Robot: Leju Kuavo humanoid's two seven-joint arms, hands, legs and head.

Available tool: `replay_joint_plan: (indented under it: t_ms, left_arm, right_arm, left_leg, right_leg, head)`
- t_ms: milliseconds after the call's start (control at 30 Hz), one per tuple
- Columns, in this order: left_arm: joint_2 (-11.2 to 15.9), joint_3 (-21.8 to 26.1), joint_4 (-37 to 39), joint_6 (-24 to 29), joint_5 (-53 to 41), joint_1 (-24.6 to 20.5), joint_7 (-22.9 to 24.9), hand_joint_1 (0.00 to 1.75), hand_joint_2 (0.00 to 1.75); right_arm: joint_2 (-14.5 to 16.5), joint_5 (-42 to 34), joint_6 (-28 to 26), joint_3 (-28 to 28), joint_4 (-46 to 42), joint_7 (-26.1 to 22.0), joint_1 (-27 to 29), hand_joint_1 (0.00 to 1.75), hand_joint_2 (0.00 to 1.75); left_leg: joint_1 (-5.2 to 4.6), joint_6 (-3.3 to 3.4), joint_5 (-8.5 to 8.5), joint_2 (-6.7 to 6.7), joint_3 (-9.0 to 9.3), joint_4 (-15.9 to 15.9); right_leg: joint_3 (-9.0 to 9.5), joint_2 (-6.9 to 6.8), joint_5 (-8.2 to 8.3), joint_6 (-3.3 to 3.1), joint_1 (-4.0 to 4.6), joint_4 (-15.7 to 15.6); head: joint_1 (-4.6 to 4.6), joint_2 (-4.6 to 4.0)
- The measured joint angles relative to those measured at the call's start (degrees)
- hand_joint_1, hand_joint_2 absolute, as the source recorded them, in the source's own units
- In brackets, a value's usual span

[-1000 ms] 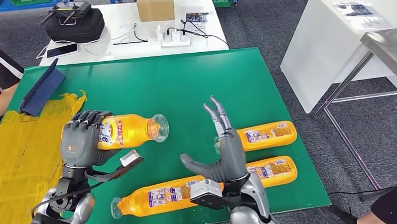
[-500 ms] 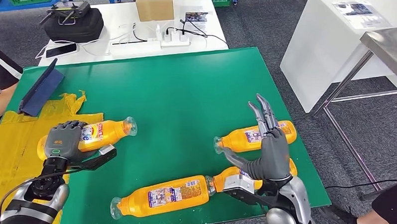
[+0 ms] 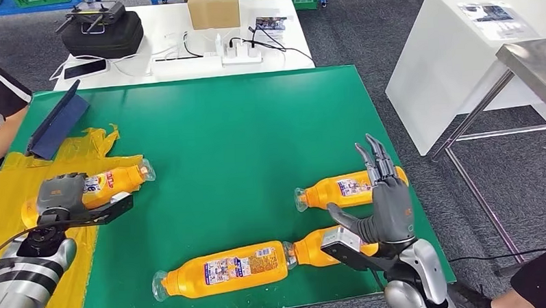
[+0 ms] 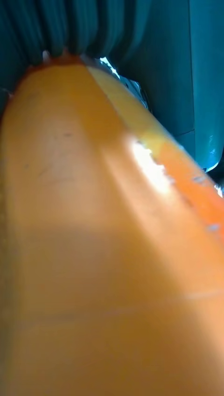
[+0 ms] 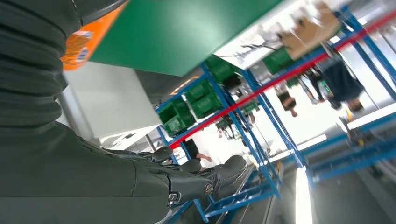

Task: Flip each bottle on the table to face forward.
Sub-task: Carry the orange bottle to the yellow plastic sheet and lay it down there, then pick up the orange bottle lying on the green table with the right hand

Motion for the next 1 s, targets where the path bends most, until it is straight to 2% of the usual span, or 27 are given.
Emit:
replay_joint_plan:
  t_ms: [33,133,167,300,433,600,767,900,1000]
  left_arm:
    - [-0.24,-0.03,0.84,-0.08,-0.19,-0.42,0.00,0.56,1.75]
    - [-0.86,-0.08,2.83,-0.12,-0.33,-1.24,-0.05,0.05,1.75]
    - [-1.01,-0.09,3.37,-0.26,-0.28,-1.44,-0.22,0.00,1.75]
    - [-1.49,-0.14,5.19,-2.30,0.09,-2.20,-2.55,0.00,1.75]
    - [-1.74,-0.25,6.78,-5.76,0.16,-3.17,-4.43,0.00,0.00]
    - [-1.58,-0.96,8.68,-11.04,0.33,-4.74,-6.85,0.00,0.00]
    - [-2.27,-1.15,9.10,-7.91,1.77,-4.84,-5.24,0.00,0.00]
    - [-3.77,-1.14,8.40,-1.76,4.90,-4.29,-4.97,0.00,1.75]
    - [-5.18,-0.72,3.79,4.06,9.76,-2.17,-6.31,0.00,1.75]
  right_arm:
    - [-0.44,0.24,0.38,-0.23,0.83,0.02,-0.25,0.00,1.75]
    - [-1.41,0.54,0.82,-0.74,2.84,0.04,-0.82,0.00,1.75]
    - [-1.63,0.61,0.91,-0.87,3.34,0.04,-0.99,0.00,1.75]
    - [-2.34,1.10,1.46,-1.22,5.29,0.40,-1.93,0.00,1.75]
    - [-2.83,2.51,1.51,-1.52,8.31,1.29,-3.74,0.00,1.75]
    - [-3.33,2.74,1.95,-1.55,12.57,1.57,-6.47,0.00,1.75]
    - [-4.03,2.66,1.91,-2.06,15.02,1.57,-7.22,0.00,1.75]
    - [-4.20,2.43,1.85,-2.92,15.37,1.45,-6.65,0.00,1.75]
    - [-4.20,1.52,2.10,-4.16,14.35,0.62,-4.84,0.00,1.75]
  left_leg:
    - [-0.01,0.00,0.00,0.00,0.00,0.00]
    - [-0.02,0.00,0.00,0.00,-0.01,0.00]
    - [-0.02,0.00,0.00,0.00,-0.01,0.00]
    - [-0.01,0.00,0.00,0.01,0.00,0.00]
    - [-0.01,0.00,0.00,0.00,0.01,0.00]
    - [-0.02,0.03,0.02,-0.04,0.13,-0.01]
    - [-0.04,0.04,0.03,-0.09,0.17,0.00]
    - [-0.05,0.05,0.04,-0.09,0.17,0.01]
    - [-0.08,0.06,0.03,-0.10,0.10,0.02]
  right_leg:
    - [0.00,0.00,0.00,0.00,-0.01,0.00]
    - [-0.01,0.00,0.01,0.01,-0.01,0.00]
    - [-0.01,0.00,0.01,0.01,-0.01,0.00]
    - [0.00,0.00,0.00,0.01,0.01,0.01]
    - [0.05,0.00,0.00,0.01,0.01,0.01]
    - [0.19,-0.02,0.00,0.01,0.00,0.00]
    - [0.21,-0.05,0.00,0.02,-0.02,-0.01]
    - [0.19,-0.05,0.02,0.04,-0.04,-0.01]
    - [0.19,-0.05,0.02,0.05,-0.06,0.00]
  head:
    - [-0.01,0.00]
    - [-0.01,0.00]
    - [-0.01,0.00]
    - [-0.01,0.00]
    - [-0.01,0.00]
    - [-0.01,0.00]
    - [-0.01,0.00]
    - [0.00,0.00]
    - [-0.01,0.00]
